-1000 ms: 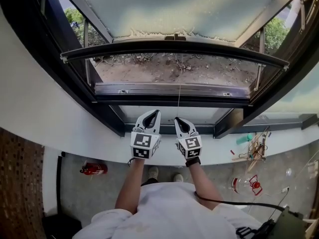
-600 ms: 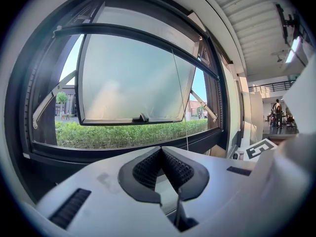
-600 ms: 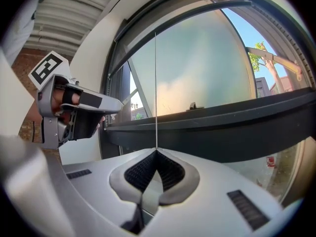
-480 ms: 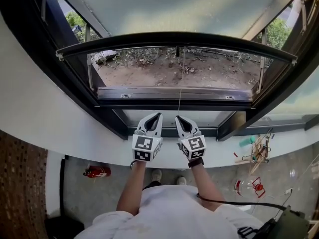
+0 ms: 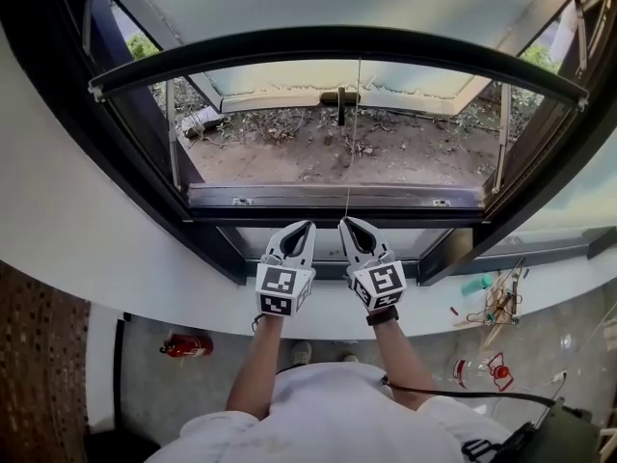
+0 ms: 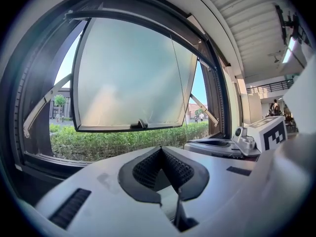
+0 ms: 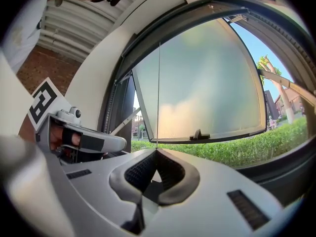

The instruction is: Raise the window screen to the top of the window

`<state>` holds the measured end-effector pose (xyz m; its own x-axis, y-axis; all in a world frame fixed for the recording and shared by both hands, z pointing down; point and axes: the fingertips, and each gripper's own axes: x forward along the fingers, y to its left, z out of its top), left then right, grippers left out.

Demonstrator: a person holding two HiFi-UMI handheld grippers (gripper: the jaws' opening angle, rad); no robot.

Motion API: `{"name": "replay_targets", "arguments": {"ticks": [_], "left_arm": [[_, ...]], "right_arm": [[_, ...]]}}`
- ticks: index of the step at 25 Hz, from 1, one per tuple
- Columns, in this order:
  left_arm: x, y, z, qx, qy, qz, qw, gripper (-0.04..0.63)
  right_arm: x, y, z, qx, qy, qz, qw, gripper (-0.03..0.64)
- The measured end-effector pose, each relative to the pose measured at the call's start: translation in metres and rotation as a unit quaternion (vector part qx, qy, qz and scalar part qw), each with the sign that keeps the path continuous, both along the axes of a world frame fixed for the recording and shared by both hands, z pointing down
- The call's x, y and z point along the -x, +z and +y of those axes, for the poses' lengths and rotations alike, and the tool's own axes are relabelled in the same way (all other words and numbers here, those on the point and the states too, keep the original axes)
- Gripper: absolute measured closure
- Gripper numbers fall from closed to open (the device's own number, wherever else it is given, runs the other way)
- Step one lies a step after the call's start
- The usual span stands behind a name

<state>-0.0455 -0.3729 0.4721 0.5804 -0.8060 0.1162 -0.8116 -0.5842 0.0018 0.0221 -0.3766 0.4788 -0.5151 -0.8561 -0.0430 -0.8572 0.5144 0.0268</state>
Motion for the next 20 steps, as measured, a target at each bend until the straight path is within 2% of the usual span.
{"name": "replay_targets", "arguments": {"ticks": [9,15,20], "left_arm": [[0.001,-0.017,-0.016,-0.016,0.001,0.004,0.9999,0.594],[-0.009,-0.035,-0.022,-0.034,0.015,0.011,0.9992,0.594],[-0.01,-0.031,-0.027,-0.039,0.015,0.003,0.9991,0.594]], "right_arm": [[-0.011,-0.038,-0.006,-0.033,0.006,-0.013,0.999,0.615],[-0.006,-0.077,-0.006,-0.078,-0.011,-0.044,0.996,0.615],[0.002,-0.112,-0.001,-0.115,-0.026,-0.046,0.992,0.615]]}}
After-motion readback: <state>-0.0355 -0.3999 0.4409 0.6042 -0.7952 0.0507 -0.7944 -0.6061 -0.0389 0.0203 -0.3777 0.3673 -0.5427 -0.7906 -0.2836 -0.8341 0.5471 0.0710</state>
